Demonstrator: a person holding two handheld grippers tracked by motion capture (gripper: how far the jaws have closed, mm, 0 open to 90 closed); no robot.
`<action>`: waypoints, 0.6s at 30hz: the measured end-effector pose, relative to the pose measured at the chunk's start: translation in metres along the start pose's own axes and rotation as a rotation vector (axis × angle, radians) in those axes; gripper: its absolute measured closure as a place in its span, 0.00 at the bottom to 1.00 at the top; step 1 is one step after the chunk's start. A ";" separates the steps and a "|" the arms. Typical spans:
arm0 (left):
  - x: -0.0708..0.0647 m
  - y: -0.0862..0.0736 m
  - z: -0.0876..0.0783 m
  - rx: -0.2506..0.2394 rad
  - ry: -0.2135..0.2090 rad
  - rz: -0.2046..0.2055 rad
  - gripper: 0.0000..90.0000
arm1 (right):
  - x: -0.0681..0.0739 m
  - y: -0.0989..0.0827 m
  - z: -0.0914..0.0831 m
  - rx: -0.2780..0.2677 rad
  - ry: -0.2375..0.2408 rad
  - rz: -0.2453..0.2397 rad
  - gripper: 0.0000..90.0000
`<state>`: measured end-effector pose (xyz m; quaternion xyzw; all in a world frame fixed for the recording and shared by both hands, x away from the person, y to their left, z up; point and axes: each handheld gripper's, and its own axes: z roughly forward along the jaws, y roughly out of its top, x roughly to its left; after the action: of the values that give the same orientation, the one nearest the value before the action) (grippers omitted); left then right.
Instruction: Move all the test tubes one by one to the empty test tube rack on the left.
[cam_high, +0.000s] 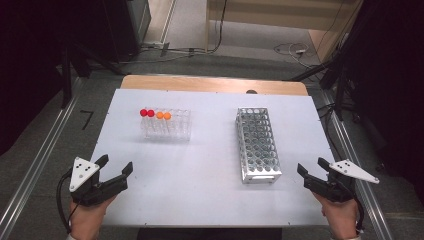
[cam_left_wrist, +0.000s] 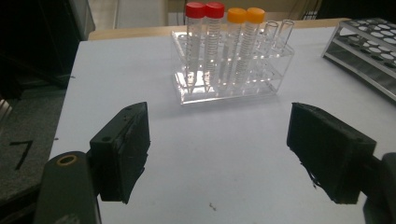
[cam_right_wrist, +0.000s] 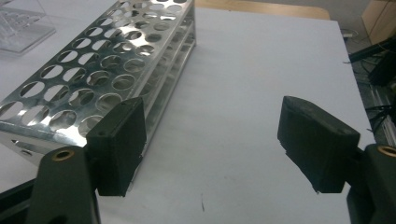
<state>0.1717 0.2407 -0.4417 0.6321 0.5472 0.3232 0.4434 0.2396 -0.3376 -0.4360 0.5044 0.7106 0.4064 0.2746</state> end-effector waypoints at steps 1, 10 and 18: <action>0.001 0.000 0.000 0.002 0.001 0.001 0.24 | -0.002 0.000 -0.001 -0.003 -0.005 -0.001 0.25; 0.009 -0.005 -0.001 0.011 0.029 -0.008 0.24 | -0.018 -0.007 -0.007 -0.005 -0.047 0.035 0.25; 0.016 -0.009 0.002 0.030 0.050 -0.016 0.22 | -0.029 -0.014 -0.009 0.005 -0.075 0.056 0.25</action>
<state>0.1729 0.2562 -0.4520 0.6258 0.5679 0.3272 0.4228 0.2354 -0.3698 -0.4437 0.5397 0.6863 0.3930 0.2886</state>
